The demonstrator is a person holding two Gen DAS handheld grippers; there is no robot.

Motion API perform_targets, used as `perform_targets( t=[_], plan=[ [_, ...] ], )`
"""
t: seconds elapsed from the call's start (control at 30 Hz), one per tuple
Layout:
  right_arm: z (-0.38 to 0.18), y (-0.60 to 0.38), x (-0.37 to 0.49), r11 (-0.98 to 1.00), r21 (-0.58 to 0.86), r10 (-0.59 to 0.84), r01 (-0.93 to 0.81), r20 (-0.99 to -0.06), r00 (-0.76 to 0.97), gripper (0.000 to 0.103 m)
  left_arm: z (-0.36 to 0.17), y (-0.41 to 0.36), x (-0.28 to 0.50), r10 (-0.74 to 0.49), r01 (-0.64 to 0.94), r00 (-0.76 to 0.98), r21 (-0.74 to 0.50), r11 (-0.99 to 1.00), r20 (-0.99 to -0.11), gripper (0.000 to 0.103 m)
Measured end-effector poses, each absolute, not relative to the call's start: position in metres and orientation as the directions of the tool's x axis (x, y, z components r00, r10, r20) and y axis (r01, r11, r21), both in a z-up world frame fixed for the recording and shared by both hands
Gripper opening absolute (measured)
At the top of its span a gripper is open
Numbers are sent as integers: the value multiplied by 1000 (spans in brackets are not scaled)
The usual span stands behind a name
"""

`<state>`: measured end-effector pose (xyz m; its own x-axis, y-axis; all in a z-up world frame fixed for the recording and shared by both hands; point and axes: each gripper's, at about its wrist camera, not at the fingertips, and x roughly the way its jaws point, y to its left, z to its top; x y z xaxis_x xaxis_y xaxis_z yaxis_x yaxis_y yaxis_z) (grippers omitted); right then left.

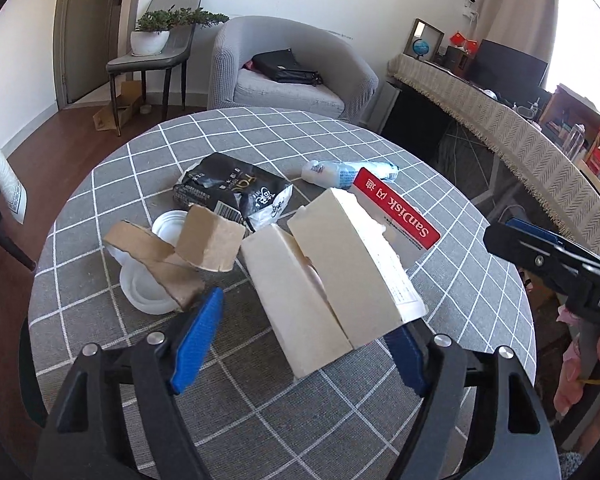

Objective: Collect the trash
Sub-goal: 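Grasp the white cardboard box with the left tool while the right tool grasps the barcode card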

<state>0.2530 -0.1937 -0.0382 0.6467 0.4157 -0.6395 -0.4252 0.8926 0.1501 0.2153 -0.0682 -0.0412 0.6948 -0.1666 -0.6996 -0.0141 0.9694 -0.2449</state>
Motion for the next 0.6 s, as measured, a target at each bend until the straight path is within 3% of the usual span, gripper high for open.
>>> perform_targets(
  t=[0.13,0.2,0.27,0.6],
  plan=[
    [-45,-189,253,861,133,449,-490,-650,613,80,-45,-70,218,-157,-35,693,-250,968,-704,65],
    [-47,-183,253,843,121,465,-524,-654,597,66,-44,-70,218,-162,-34,697,-259,965,-698,50],
    [-51,-174,253,833,86,456,-546,-666,591,58,-45,-69,218,-174,-29,697,-270,962,-696,43],
    [-51,-148,263,818,73,464,-571,-670,579,48,-44,-69,206,-200,22,695,-258,966,-690,38]
  ],
)
